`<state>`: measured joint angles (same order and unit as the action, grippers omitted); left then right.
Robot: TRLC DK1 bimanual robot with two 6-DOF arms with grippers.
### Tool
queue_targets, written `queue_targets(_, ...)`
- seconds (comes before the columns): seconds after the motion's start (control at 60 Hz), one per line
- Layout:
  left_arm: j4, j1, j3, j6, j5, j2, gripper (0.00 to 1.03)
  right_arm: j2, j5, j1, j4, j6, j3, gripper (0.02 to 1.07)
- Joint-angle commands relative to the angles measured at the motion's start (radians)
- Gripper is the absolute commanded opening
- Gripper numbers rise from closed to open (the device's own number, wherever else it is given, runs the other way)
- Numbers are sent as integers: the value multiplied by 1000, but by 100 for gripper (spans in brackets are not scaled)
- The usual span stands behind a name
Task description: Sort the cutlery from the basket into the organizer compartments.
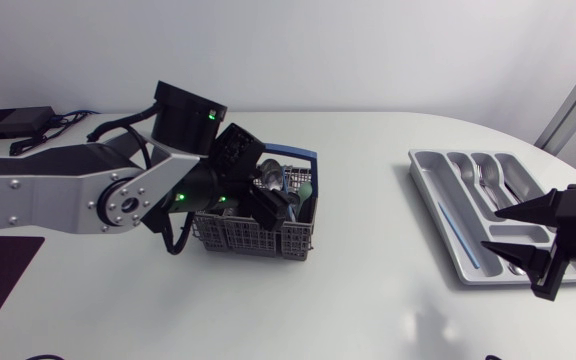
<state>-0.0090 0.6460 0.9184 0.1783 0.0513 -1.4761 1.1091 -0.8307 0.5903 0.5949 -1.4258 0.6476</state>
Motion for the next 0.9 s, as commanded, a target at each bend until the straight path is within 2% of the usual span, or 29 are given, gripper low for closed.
queue_targets(0.0,47,11,-32,-46,12,-7,92,-52,-8,-30,-14,71,-57,78)
queue_targets(0.2,98,17,-24,-68,9,-52,92,-184,-8,-87,-14,145,-128,78)
queue_targets(0.383,112,17,-26,-91,-38,-85,91,-282,-8,-136,-14,208,-183,81)
queue_targets(0.583,144,18,-42,-103,-74,-89,91,-321,2,-208,-20,275,-213,82)
queue_targets(0.883,199,43,-41,-112,-80,-105,91,-370,41,-287,-46,344,-247,82)
